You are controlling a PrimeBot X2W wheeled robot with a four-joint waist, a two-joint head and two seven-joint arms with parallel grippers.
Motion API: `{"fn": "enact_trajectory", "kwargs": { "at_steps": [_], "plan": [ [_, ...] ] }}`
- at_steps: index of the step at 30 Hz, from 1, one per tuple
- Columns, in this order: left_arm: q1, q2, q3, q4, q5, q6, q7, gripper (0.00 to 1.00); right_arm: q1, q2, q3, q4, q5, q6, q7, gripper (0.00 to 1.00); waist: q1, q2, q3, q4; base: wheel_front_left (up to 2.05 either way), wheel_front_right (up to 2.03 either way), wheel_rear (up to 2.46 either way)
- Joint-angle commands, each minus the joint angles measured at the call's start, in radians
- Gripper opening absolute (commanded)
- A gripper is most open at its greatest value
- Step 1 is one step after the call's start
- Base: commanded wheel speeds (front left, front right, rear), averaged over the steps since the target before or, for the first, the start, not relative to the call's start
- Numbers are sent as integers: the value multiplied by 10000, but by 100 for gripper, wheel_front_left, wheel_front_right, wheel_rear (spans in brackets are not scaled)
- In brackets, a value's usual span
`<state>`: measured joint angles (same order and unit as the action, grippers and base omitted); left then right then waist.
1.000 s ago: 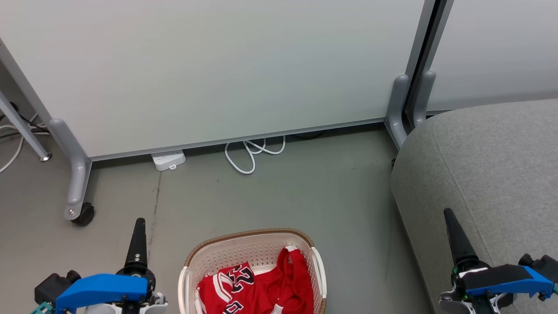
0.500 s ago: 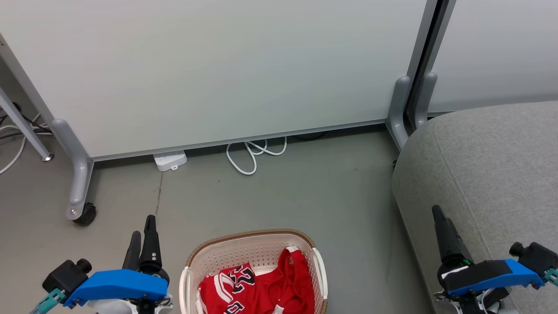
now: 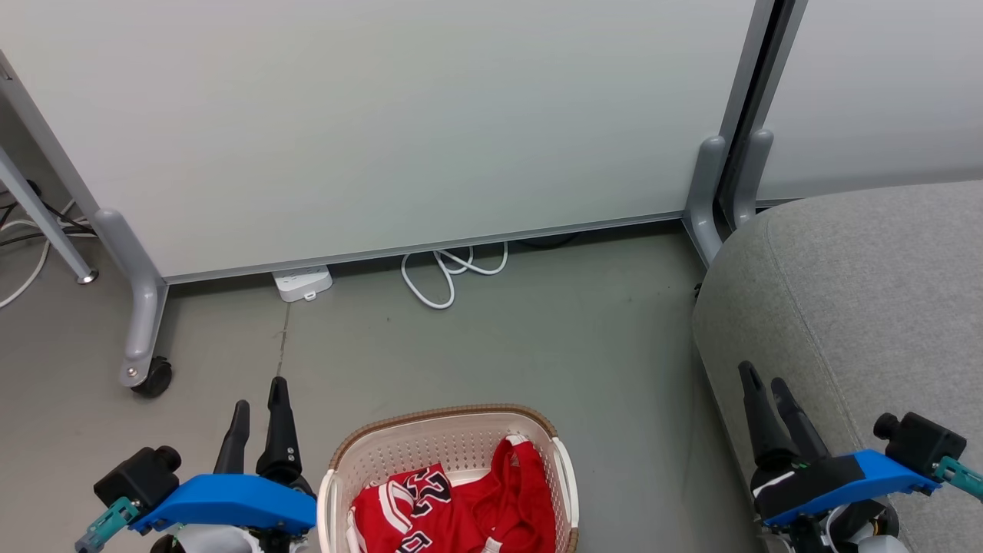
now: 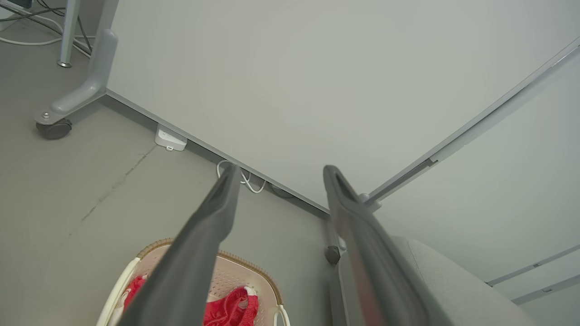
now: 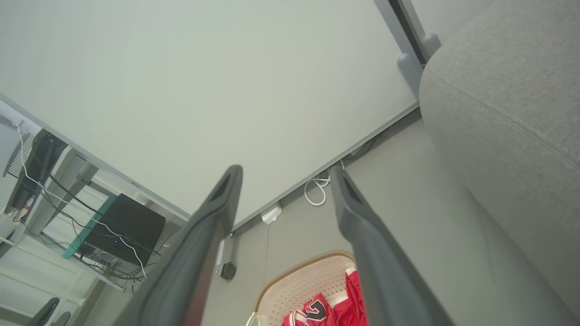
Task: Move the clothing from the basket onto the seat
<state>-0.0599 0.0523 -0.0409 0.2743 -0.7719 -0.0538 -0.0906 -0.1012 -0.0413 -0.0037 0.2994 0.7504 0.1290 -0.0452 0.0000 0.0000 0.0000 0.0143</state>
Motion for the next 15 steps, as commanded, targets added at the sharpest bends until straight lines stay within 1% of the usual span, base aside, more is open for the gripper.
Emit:
{"fn": "enact_trajectory", "kwargs": {
  "at_steps": [1, 15],
  "plan": [
    [-246, 63, -26, -79, 268, 16, -94, 100, -291, -74, 36, -114, -312, 14, -46, 100, 0, 0, -1, 2, 0, 0, 0],
    [-287, 65, -240, 112, 1874, 109, -496, 100, -321, -87, 82, -137, -2044, 17, -164, 100, 0, 0, -30, 45, 0, 0, 0]
  ]
}}
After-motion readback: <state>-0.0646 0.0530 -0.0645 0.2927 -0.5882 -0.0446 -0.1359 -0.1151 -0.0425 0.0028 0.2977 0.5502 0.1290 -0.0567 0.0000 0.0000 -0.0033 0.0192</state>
